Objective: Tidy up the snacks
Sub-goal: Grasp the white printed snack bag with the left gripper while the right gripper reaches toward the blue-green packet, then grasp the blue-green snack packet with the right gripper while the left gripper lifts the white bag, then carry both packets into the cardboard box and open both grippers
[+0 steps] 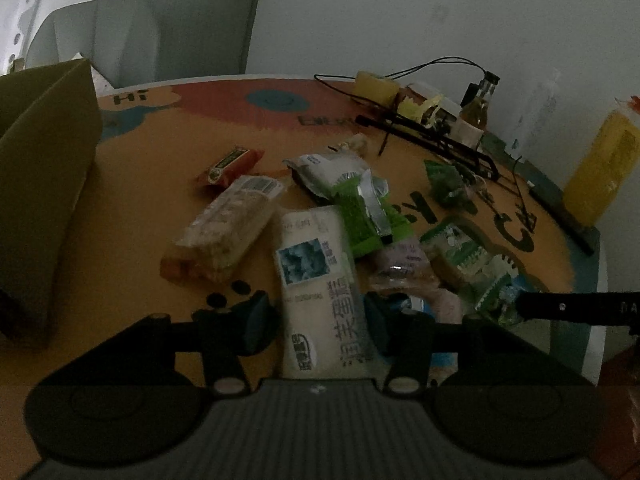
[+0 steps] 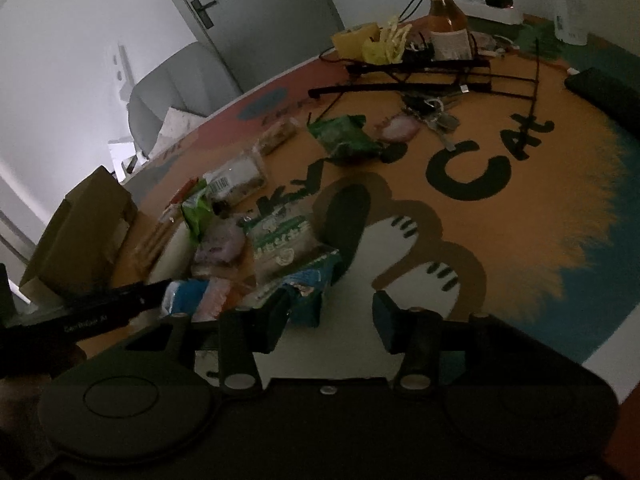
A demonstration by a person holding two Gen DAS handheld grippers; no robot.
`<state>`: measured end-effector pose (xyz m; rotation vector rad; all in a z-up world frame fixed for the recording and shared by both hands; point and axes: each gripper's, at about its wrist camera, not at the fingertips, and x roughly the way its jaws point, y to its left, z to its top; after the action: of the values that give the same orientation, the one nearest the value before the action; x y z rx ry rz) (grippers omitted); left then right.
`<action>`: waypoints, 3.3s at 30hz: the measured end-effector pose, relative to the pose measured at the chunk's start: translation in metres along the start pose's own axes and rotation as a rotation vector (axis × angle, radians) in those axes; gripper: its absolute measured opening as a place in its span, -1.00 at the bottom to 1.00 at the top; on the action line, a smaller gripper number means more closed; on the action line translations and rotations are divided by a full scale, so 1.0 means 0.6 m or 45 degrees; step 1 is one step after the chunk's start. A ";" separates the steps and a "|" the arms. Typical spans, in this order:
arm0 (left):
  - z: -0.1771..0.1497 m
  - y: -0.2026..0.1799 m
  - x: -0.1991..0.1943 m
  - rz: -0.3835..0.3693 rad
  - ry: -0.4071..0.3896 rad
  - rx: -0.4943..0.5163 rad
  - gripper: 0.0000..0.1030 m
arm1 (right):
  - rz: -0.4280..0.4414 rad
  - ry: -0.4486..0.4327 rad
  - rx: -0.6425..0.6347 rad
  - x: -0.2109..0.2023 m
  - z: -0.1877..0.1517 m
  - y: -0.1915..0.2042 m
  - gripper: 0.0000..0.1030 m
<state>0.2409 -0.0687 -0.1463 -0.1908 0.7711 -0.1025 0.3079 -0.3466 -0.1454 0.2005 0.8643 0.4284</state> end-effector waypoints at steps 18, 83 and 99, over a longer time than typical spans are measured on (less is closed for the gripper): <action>-0.005 0.022 -0.044 0.011 -0.051 -0.037 -0.56 | -0.172 -0.161 0.014 0.031 -0.025 0.057 -0.44; 0.097 0.247 -0.266 0.244 -0.437 -0.202 -0.67 | 0.286 -0.323 -0.273 0.062 0.057 0.425 -0.48; 0.106 0.311 -0.252 0.407 -0.393 -0.255 -0.50 | 0.358 -0.248 -0.306 0.120 0.069 0.497 -0.48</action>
<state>0.1818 0.1467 -0.0374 -0.2634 0.4943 0.3025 0.2966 -0.0473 -0.0670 0.1395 0.5879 0.7580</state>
